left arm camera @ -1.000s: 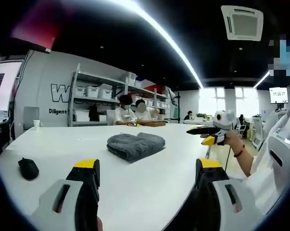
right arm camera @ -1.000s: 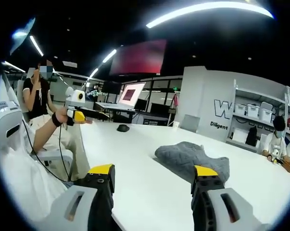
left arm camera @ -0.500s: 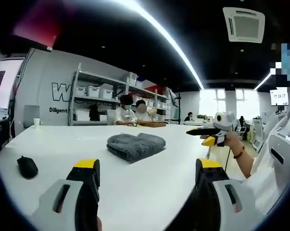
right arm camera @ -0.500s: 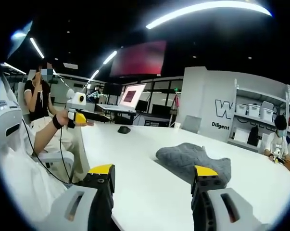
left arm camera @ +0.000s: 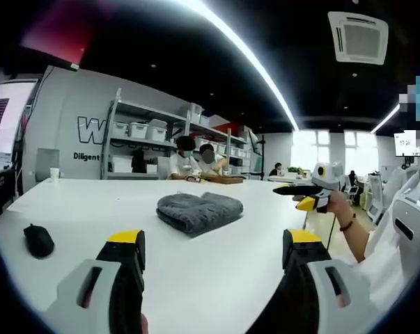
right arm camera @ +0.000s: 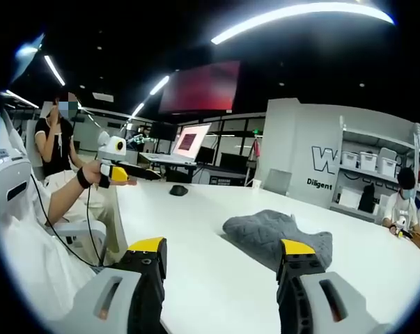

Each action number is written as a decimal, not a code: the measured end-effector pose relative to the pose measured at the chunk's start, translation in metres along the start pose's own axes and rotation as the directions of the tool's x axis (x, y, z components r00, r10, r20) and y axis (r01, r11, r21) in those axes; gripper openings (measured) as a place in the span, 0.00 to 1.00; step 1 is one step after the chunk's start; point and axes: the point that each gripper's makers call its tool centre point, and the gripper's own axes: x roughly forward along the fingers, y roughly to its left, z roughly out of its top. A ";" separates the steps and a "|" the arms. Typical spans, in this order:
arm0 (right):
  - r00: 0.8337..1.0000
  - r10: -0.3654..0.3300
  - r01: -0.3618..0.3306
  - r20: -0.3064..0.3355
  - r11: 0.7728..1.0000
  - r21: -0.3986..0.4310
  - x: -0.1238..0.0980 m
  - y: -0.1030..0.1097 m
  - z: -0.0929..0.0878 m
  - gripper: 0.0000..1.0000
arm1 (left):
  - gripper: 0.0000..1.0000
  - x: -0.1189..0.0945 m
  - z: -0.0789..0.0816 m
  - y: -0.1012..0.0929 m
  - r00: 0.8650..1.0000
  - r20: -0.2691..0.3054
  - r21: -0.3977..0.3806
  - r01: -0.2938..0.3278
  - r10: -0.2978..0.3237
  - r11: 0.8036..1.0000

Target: Open the folded towel by lifting each exposed corner and separating the folded layers until the towel lies flat within the target outline without major curled edges

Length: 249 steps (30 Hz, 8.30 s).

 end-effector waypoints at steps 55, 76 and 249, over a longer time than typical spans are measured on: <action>0.999 -0.038 0.039 -0.004 0.998 0.040 0.011 -0.043 0.003 0.61 | 0.77 0.077 -0.004 -0.007 0.996 -0.025 -0.068 0.088 -0.090 0.994; 0.998 -0.063 0.063 -0.006 0.997 0.050 0.021 -0.058 0.003 0.60 | 0.76 0.104 0.002 -0.016 0.991 -0.039 -0.072 0.121 -0.124 0.990; 0.977 -0.153 0.172 -0.148 0.978 0.122 0.075 -0.152 -0.028 0.58 | 0.71 0.208 -0.002 0.039 0.994 -0.109 -0.105 0.004 -0.016 0.994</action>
